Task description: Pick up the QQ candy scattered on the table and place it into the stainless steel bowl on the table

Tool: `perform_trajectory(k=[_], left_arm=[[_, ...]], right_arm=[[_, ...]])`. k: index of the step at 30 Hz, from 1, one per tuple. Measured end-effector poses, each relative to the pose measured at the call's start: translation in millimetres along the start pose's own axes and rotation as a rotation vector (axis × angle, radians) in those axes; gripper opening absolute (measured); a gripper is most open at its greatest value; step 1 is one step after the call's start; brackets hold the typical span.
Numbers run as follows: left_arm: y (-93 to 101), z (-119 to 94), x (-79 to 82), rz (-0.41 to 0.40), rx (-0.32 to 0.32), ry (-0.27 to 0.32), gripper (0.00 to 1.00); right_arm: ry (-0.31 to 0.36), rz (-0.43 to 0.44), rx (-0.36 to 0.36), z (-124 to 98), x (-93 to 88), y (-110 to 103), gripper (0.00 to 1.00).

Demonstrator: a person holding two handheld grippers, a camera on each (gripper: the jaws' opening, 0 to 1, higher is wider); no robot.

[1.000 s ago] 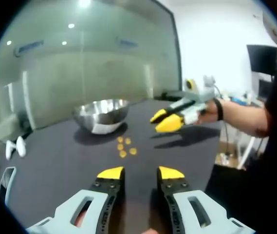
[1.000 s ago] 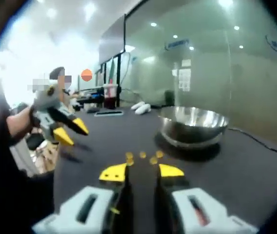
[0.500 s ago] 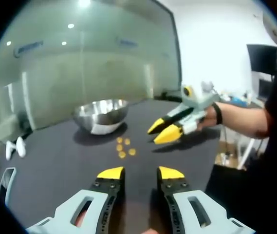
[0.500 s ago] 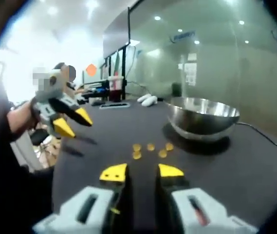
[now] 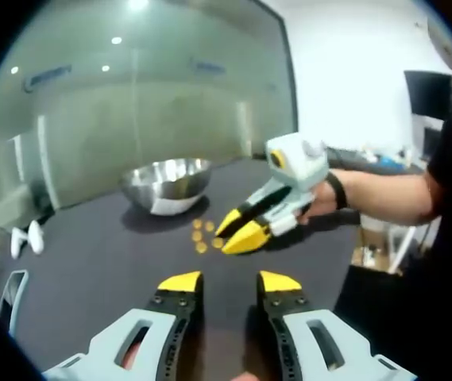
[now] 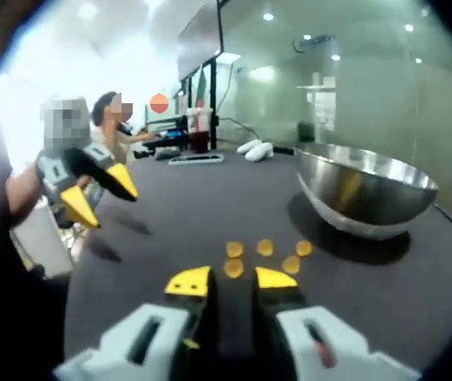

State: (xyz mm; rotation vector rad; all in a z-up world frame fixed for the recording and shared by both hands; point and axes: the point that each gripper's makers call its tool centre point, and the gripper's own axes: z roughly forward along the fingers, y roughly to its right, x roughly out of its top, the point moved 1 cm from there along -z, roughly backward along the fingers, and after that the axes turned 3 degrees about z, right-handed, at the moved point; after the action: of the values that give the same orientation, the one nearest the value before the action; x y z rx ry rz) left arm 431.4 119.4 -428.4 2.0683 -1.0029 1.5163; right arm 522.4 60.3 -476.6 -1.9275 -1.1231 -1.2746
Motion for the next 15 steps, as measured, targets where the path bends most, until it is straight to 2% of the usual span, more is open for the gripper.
perform_trajectory(k=[3, 9, 15], left_arm=[[-0.7, -0.1, 0.7, -0.004, 0.003, 0.001, 0.29], [-3.4, 0.6, -3.1, -0.011, 0.009, -0.009, 0.3], [-3.0, 3.6, 0.4, -0.005, 0.007, -0.006, 0.3]], right_arm=[[0.01, -0.002, 0.011, 4.4, 1.0, -1.6, 0.14], [0.027, 0.012, 0.012, 5.2, 1.8, -0.6, 0.11], [0.029, 0.007, -0.01, 2.2, 2.0, 0.0, 0.1]])
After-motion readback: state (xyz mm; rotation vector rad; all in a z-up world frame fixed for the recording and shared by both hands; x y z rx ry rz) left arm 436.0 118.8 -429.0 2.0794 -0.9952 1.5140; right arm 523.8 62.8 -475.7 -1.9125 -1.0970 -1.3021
